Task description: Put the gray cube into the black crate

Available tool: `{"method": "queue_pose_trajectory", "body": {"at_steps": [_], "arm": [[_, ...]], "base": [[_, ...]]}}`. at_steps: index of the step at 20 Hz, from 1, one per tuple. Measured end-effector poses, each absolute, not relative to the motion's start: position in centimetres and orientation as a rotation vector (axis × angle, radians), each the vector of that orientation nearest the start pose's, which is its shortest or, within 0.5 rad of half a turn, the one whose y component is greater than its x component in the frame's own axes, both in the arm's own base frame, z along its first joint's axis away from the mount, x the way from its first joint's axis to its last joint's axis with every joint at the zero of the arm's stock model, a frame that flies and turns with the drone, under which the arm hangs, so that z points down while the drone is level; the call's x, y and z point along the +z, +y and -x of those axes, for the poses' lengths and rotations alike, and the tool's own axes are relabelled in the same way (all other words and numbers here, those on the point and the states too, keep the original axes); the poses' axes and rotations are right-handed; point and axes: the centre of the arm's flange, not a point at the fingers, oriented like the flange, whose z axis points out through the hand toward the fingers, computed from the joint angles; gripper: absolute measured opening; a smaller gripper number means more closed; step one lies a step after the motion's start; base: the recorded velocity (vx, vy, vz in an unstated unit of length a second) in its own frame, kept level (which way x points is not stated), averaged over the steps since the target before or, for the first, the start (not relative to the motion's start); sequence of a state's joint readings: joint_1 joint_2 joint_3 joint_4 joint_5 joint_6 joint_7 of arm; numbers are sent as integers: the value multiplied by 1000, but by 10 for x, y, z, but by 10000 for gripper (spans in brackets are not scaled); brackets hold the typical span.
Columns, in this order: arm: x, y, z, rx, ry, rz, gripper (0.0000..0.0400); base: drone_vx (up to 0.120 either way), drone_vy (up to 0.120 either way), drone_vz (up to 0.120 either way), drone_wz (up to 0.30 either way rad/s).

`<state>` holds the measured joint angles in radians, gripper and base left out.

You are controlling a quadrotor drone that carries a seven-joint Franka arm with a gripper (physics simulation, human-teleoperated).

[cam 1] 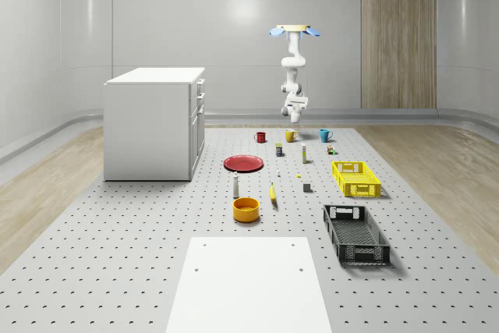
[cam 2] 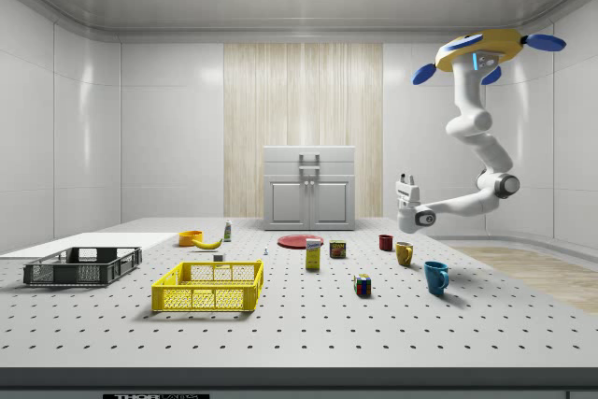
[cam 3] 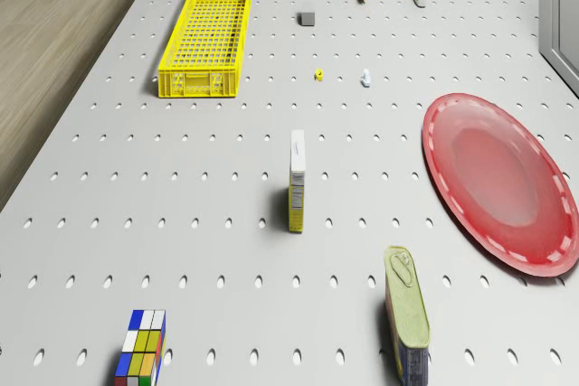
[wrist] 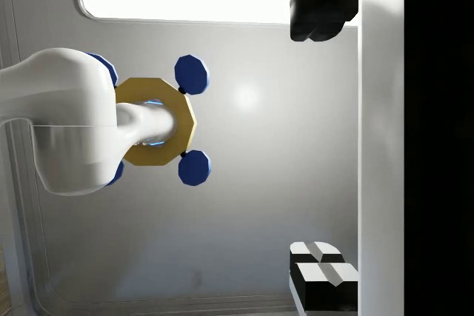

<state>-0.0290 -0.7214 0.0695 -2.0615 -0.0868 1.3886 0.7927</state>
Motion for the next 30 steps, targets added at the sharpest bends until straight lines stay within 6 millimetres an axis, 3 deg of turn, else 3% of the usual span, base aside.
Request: {"method": "queue_pose_trajectory", "body": {"at_steps": [8, 11, 13, 16, 18, 20, 22, 23, 26, 30], "arm": [[679, 47, -301, -434, 1363, 3278, 400], [661, 71, -302, -708, 1457, 3496, 400], [639, 87, -302, -1005, 1533, 3668, 400], [591, 99, -304, -1710, 1633, 3876, 400], [558, 93, -305, -2380, 1645, 3869, 400], [531, 78, -306, -3159, 1571, 3648, 400], [513, 61, -306, -3925, 1397, 3195, 400], [507, 52, -307, 778, -234, -530, 400], [497, 32, -307, 785, -141, -313, 400], [493, 16, -307, 786, -71, -153, 400]], "base": [[120, 0, 0, 0], [120, 0, 0, 0], [120, 0, 0, 0], [120, 0, 0, 0], [120, 0, 0, 0], [120, 0, 0, 0], [120, 0, 0, 0], [120, 0, 0, 0], [120, 0, 0, 0], [120, 0, 0, 0]]}}
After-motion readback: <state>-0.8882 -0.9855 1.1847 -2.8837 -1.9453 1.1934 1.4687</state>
